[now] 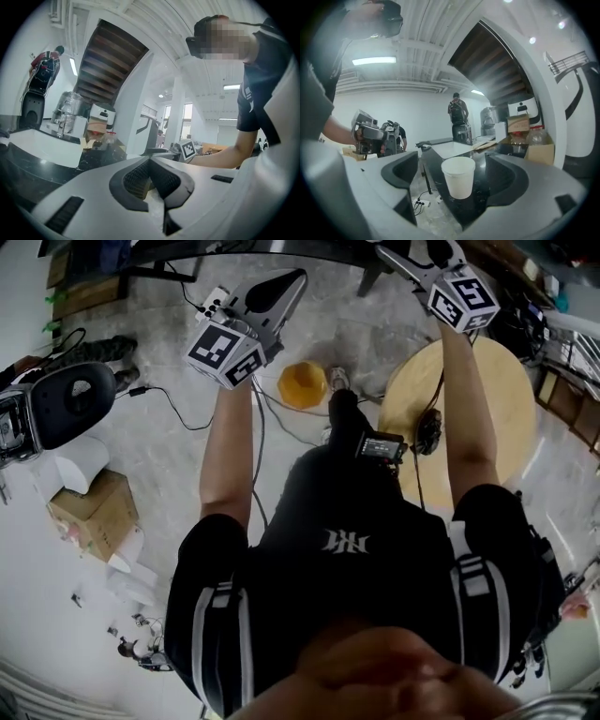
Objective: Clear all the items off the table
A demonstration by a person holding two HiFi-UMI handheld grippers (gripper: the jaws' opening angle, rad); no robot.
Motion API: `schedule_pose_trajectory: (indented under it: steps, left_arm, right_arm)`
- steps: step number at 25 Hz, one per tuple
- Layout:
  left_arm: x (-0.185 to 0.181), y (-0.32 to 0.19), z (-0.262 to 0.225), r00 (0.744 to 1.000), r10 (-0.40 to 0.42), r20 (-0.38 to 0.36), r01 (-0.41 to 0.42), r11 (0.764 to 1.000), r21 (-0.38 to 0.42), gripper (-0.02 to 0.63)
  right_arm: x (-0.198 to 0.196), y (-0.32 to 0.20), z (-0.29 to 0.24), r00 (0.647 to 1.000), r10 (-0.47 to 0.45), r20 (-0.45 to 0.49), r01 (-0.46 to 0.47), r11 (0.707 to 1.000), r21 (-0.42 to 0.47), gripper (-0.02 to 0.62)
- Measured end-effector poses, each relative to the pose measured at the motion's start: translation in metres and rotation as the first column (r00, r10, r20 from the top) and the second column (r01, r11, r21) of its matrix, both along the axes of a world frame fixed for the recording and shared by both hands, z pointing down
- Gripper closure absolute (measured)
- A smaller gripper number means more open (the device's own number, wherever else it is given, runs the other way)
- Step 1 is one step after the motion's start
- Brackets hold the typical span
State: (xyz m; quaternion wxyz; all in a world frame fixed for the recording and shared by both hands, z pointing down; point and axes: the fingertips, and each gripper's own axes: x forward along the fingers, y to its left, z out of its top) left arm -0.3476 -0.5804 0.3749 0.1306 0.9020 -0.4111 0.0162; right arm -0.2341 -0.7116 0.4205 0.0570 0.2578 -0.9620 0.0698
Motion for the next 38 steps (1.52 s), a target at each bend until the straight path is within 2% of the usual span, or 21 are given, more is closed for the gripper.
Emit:
schedule_pose_trajectory:
  steps: [1,3,4,7,9,10,13,16,19,23,27,29,32,35,38]
  left_arm:
    - [0.0,0.006,-0.009,1.0,0.001,-0.007,-0.001,1.0,0.015,0.594]
    - [0.001,0.02,-0.032,1.0,0.009,-0.022,-0.008,0.998,0.055,0.594]
    - [0.003,0.03,-0.044,1.0,0.015,-0.024,-0.013,0.997,0.076,0.594]
    - [0.01,0.074,-0.076,0.999,0.038,-0.01,-0.036,0.991,0.128,0.594]
    - [0.018,0.11,-0.094,0.998,0.058,-0.004,-0.057,0.987,0.151,0.594]
    - [0.023,0.128,-0.102,0.998,0.07,-0.001,-0.069,0.984,0.164,0.594]
    - [0.034,0.174,-0.127,0.995,0.105,0.006,-0.103,0.972,0.21,0.594]
    - [0.048,0.223,-0.15,0.99,0.143,0.013,-0.141,0.957,0.253,0.594]
    - [0.068,0.268,-0.162,0.984,0.179,0.013,-0.175,0.945,0.275,0.594]
    - [0.102,0.315,-0.165,0.967,0.253,-0.021,-0.237,0.931,0.277,0.594]
    - [0.143,0.367,-0.153,0.914,0.402,-0.057,-0.376,0.89,0.257,0.594]
    - [0.159,0.387,-0.141,0.891,0.449,-0.065,-0.424,0.874,0.237,0.594]
    - [0.187,0.418,-0.132,0.854,0.505,-0.124,-0.472,0.853,0.223,0.594]
    - [0.22,0.448,-0.134,0.845,0.507,-0.172,-0.469,0.856,0.219,0.594]
    - [0.253,0.484,-0.127,0.84,0.513,-0.175,-0.484,0.856,0.184,0.594]
  right_arm:
    - [0.007,0.012,-0.013,1.0,0.004,0.004,-0.004,1.0,0.013,0.142]
    - [0.023,0.038,-0.047,1.0,0.013,0.027,-0.015,0.999,0.048,0.207]
    - [0.03,0.053,-0.067,0.999,0.017,0.045,-0.02,0.997,0.068,0.217]
    - [0.05,0.109,-0.126,0.995,0.027,0.097,-0.041,0.988,0.15,0.328]
    - [0.062,0.155,-0.155,0.992,0.035,0.121,-0.059,0.978,0.201,0.375]
    - [0.067,0.176,-0.167,0.992,0.036,0.122,-0.063,0.973,0.223,0.401]
    - [0.075,0.233,-0.196,0.995,0.031,0.099,-0.057,0.959,0.276,0.42]
    - [0.08,0.294,-0.215,0.997,0.025,0.074,-0.046,0.951,0.307,0.522]
    - [0.087,0.357,-0.219,0.999,0.017,0.047,-0.031,0.952,0.304,0.592]
    - [0.109,0.428,-0.212,1.0,0.02,-0.01,-0.017,0.966,0.259,0.595]
    - [0.143,0.484,-0.203,0.999,0.028,-0.041,-0.02,0.982,0.187,0.595]
    - [0.165,0.504,-0.196,0.997,0.045,-0.068,-0.033,0.984,0.177,0.595]
    - [0.205,0.531,-0.183,0.995,0.064,-0.075,-0.053,0.99,0.131,0.595]
    - [0.241,0.562,-0.173,0.997,0.05,-0.063,-0.044,0.995,0.093,0.595]
    - [0.275,0.592,-0.167,0.997,0.061,-0.038,-0.058,0.996,0.075,0.595]
